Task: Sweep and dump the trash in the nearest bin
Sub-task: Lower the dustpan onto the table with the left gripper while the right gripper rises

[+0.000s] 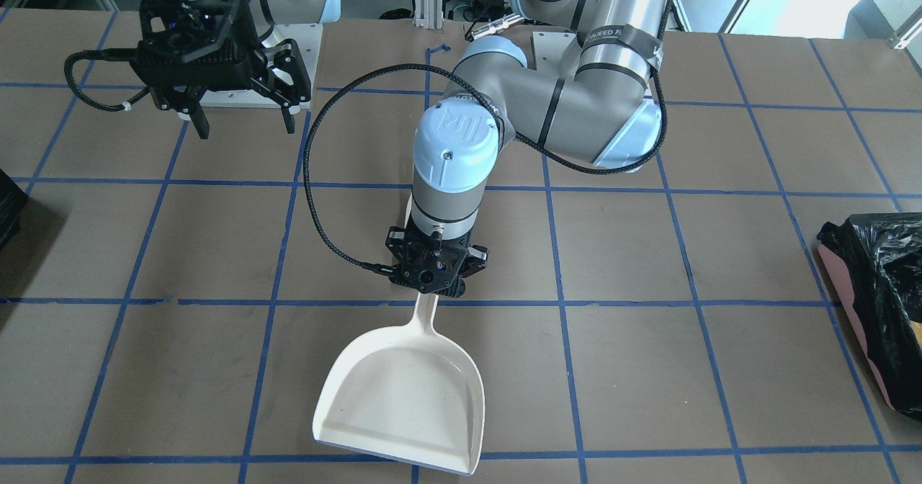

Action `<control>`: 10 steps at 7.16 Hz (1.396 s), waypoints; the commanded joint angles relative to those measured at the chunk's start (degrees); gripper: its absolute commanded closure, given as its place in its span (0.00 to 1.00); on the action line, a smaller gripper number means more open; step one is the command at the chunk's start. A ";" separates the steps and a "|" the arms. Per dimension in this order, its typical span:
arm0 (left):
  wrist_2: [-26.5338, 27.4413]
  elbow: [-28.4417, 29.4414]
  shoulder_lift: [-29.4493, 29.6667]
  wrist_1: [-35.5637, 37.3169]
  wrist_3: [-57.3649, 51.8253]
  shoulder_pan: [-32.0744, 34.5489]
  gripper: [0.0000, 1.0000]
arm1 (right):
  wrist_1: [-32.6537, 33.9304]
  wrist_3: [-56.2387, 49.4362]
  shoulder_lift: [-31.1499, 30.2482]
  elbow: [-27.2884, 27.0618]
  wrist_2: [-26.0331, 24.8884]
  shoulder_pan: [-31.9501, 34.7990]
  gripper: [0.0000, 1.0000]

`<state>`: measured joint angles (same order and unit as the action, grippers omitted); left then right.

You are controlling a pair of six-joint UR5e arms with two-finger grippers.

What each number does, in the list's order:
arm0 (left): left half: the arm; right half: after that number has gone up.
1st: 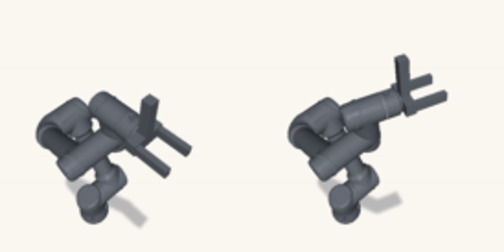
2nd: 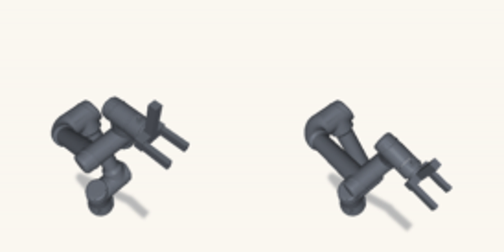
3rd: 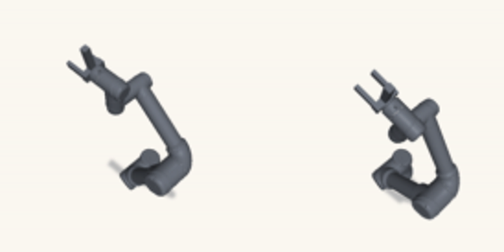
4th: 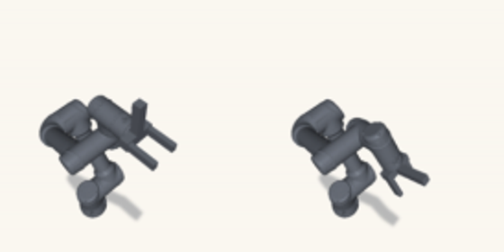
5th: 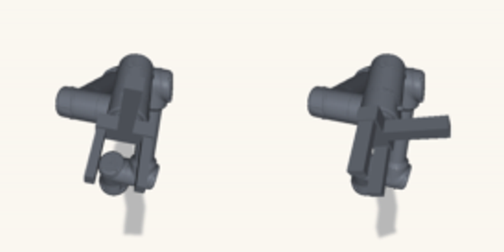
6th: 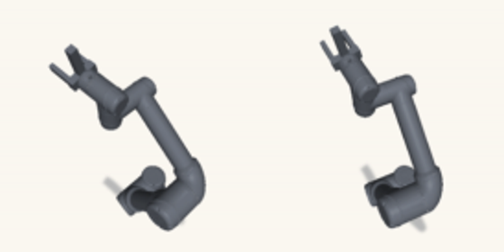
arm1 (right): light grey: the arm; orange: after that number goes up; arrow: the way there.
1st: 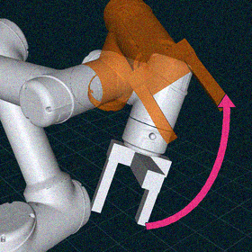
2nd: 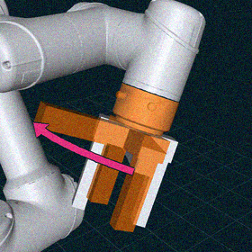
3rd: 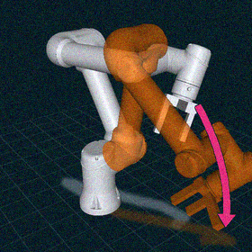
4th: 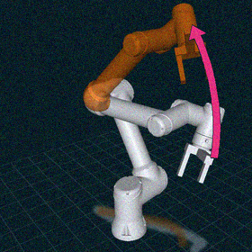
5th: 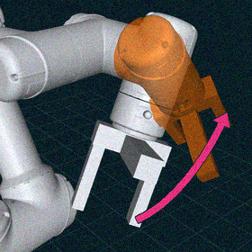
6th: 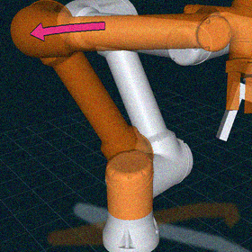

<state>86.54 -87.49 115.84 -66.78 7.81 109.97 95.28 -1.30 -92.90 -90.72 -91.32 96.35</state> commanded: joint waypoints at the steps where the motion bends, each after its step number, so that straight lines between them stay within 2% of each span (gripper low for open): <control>1: 0.03 -1.01 0.96 0.95 3.33 0.95 1.00 | 0.08 0.15 0.00 -0.16 0.00 0.07 0.00; 5: -0.49 -1.81 1.14 0.95 3.79 1.13 1.00 | -0.53 0.59 0.00 -0.16 0.96 -3.08 0.00; 10: -1.46 -2.77 1.05 1.03 6.51 1.39 1.00 | -0.97 2.70 0.00 -0.25 0.97 -3.27 0.01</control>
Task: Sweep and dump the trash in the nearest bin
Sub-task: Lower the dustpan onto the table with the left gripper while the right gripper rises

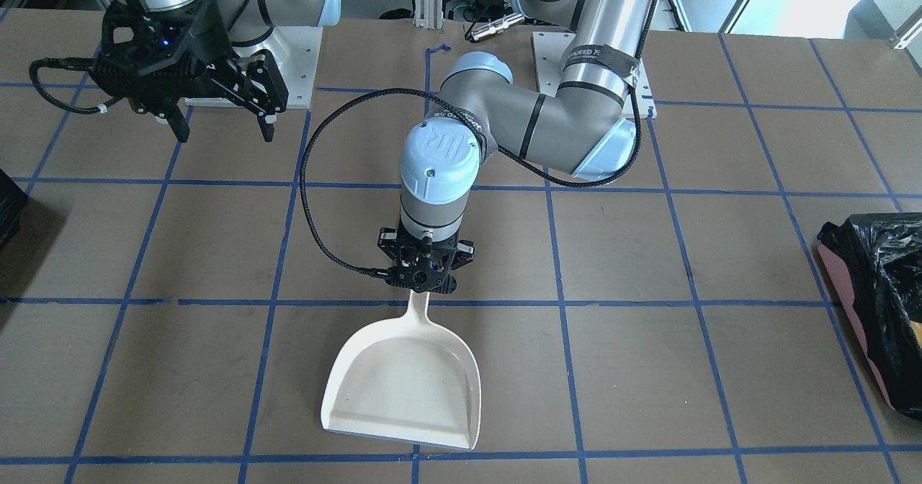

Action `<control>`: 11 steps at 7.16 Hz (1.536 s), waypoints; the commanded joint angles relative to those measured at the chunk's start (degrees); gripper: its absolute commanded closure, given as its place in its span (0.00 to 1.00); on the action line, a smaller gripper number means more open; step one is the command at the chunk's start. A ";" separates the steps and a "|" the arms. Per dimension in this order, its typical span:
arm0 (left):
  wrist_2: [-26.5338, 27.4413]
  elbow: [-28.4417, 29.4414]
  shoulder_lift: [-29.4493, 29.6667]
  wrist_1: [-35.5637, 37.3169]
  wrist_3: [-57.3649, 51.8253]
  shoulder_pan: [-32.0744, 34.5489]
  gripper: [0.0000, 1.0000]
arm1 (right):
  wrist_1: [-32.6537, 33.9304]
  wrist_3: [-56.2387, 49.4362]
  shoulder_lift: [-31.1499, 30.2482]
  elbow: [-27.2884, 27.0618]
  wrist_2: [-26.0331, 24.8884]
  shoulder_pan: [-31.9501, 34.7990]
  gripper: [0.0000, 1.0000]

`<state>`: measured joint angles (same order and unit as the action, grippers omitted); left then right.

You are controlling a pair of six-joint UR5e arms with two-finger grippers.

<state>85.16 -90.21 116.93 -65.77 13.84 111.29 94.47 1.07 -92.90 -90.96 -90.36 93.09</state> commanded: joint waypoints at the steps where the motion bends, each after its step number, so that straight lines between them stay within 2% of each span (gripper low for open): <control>1: 0.00 -0.06 0.05 0.03 2.40 0.68 1.00 | -0.25 0.34 0.00 0.00 0.00 -0.02 0.00; 2: 0.00 -0.06 0.23 -0.06 2.60 0.95 0.92 | -0.34 0.25 0.00 0.00 0.00 -0.02 0.00; 3: 0.00 -0.06 0.49 0.03 3.90 1.04 0.64 | -0.34 -0.36 0.00 0.08 0.00 -0.02 0.00; 4: 0.00 0.03 0.58 0.03 4.53 1.21 0.11 | -0.34 -0.37 0.00 0.08 0.00 -0.02 0.00; 5: 0.00 0.12 -0.46 -0.15 5.92 1.21 0.00 | -0.34 -0.45 -0.09 0.00 0.00 -0.02 0.00; 8: 0.70 1.08 -4.59 -0.85 6.03 -0.71 0.00 | -0.34 -0.45 -0.09 -0.27 0.00 -0.02 0.00; 11: 0.35 2.84 -10.38 -3.38 3.32 -12.37 0.00 | -0.34 -0.45 -0.09 -0.27 0.09 -0.02 0.00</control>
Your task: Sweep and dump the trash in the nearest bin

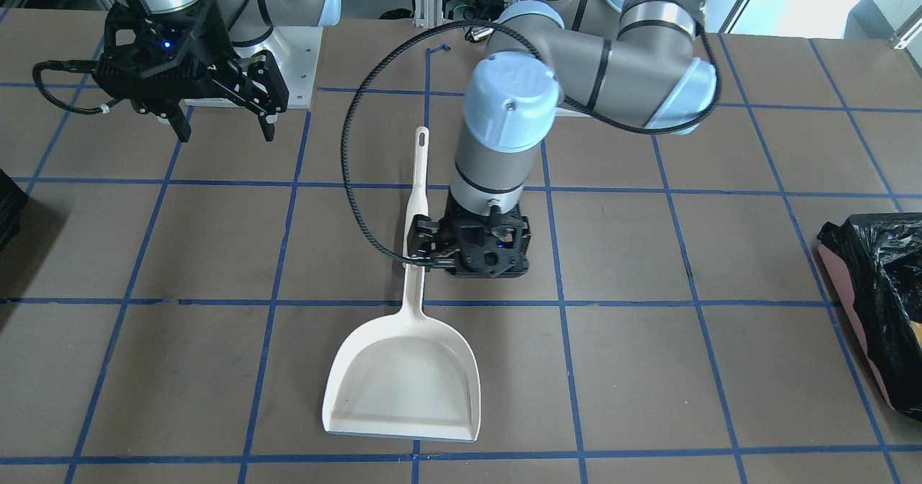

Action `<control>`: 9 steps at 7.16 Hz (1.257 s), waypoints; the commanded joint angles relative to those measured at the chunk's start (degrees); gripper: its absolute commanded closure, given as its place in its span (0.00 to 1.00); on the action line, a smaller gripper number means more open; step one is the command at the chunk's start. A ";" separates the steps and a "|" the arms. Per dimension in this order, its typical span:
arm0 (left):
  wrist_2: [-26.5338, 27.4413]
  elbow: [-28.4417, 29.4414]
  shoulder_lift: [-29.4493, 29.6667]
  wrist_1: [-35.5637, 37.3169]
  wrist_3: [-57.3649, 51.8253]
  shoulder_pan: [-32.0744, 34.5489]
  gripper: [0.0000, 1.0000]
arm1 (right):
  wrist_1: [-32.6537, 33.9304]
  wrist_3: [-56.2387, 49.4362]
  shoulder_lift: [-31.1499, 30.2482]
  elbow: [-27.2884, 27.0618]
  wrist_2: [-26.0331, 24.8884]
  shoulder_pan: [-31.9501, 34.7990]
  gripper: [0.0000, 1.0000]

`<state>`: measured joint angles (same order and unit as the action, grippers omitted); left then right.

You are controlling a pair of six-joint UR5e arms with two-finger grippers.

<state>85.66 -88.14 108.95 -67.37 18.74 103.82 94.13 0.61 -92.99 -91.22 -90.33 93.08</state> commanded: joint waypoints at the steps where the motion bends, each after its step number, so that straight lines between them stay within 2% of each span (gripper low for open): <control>1: -0.23 1.47 -4.43 -4.50 -6.82 -7.64 0.00 | 0.00 0.00 0.01 -0.01 -0.02 0.00 0.00; 3: -0.75 4.97 -11.00 -14.32 -13.19 -13.62 0.00 | 0.00 0.00 0.01 -0.01 0.07 0.00 0.00; 4: -2.93 5.17 -13.91 -17.16 -15.29 -17.04 0.00 | 0.00 0.00 0.01 -0.01 -0.02 0.00 0.00; 6: -0.33 2.29 -18.22 -20.70 -22.16 -19.71 0.00 | 0.00 0.00 0.01 -0.01 0.07 0.00 0.00; 7: 2.90 -0.08 -20.16 -21.66 -24.00 -19.71 0.00 | 0.00 0.00 0.01 -0.01 -0.02 0.00 0.00; 9: 3.28 -3.78 -22.37 -21.67 -24.19 -19.36 0.00 | 0.00 0.00 0.01 -0.01 0.07 0.00 0.00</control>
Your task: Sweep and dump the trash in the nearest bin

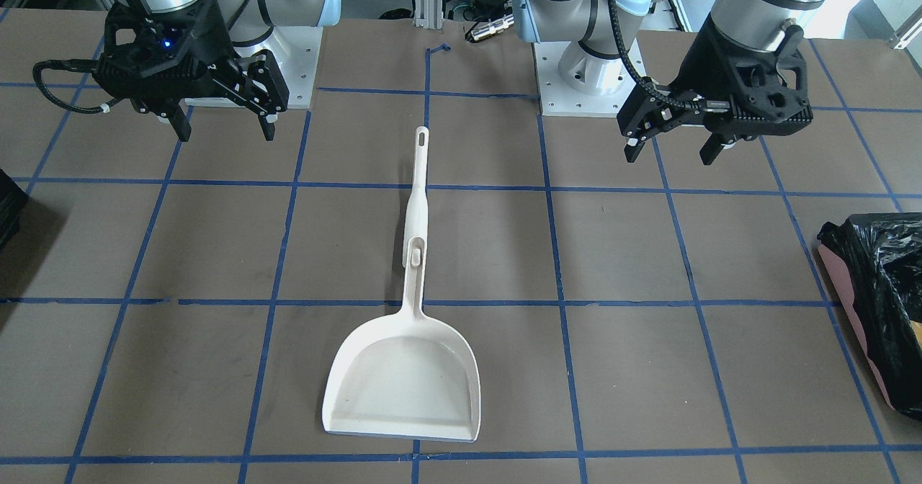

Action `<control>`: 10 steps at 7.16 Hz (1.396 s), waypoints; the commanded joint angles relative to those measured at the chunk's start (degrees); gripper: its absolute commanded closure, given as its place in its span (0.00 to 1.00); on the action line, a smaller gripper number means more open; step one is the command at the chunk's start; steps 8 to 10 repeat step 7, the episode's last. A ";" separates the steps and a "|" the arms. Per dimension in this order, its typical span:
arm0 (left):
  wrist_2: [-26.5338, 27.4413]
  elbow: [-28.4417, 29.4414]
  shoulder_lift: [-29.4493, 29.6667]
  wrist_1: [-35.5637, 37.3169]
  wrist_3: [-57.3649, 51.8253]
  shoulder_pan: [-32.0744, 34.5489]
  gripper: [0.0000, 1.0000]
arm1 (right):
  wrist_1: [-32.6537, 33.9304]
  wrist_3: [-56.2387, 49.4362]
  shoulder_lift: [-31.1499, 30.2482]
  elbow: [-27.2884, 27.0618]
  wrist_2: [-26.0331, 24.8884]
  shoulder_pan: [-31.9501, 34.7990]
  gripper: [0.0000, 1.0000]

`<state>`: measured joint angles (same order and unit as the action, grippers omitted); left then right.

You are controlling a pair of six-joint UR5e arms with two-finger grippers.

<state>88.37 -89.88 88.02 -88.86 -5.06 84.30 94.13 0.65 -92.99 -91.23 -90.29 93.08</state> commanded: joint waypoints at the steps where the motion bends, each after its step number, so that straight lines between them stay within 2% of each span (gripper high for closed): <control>1: 0.57 -2.49 -2.15 -0.26 -0.39 0.25 0.00 | 0.00 -0.04 0.00 0.00 0.02 0.00 0.00; 10: 0.49 -3.20 -1.98 -0.17 -0.39 0.25 0.00 | 0.00 0.05 0.00 0.00 -0.06 0.00 0.00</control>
